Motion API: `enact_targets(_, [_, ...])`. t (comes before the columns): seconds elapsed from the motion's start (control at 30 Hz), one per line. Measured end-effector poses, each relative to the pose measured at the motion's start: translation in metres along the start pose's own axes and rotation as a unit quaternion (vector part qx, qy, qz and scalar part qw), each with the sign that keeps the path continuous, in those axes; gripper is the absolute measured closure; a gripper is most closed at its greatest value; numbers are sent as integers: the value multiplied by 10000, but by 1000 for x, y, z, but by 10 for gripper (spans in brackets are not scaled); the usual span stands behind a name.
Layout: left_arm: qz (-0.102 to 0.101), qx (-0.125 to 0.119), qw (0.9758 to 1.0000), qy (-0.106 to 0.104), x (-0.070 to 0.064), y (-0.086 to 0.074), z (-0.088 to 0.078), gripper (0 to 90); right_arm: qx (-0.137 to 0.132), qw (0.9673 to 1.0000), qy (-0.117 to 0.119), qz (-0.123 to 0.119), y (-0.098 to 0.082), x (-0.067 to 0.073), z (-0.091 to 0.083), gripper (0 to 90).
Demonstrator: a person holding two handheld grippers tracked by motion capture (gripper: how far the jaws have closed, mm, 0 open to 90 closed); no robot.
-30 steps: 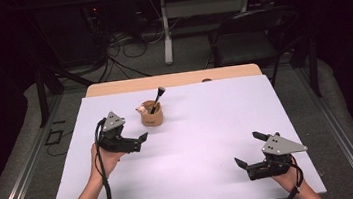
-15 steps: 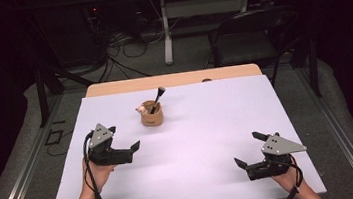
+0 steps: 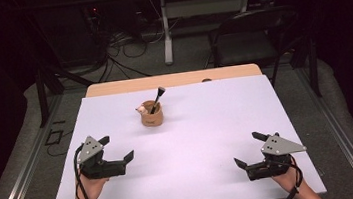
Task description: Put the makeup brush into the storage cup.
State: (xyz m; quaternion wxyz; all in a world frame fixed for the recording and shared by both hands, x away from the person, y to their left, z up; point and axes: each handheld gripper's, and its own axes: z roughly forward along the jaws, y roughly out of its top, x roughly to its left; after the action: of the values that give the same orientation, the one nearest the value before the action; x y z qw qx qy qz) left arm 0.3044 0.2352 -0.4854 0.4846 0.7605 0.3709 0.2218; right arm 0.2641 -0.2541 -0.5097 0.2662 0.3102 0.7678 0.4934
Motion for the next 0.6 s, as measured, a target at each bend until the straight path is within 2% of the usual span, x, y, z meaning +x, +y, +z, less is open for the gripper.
enact_targets(0.2, [-27,-70,10000,-63,-3,-11,-7,0,-2,10000,1,0,0,0,1,0])
enact_targets(0.37, [43,-203,9997,-139,-5,-21,-12,0,21,10000,8,-7,0,0,1,0])
enact_targets(0.6, [59,-510,9984,-229,-7,-33,-20,0,24,10000,17,10,0,1,1,0])
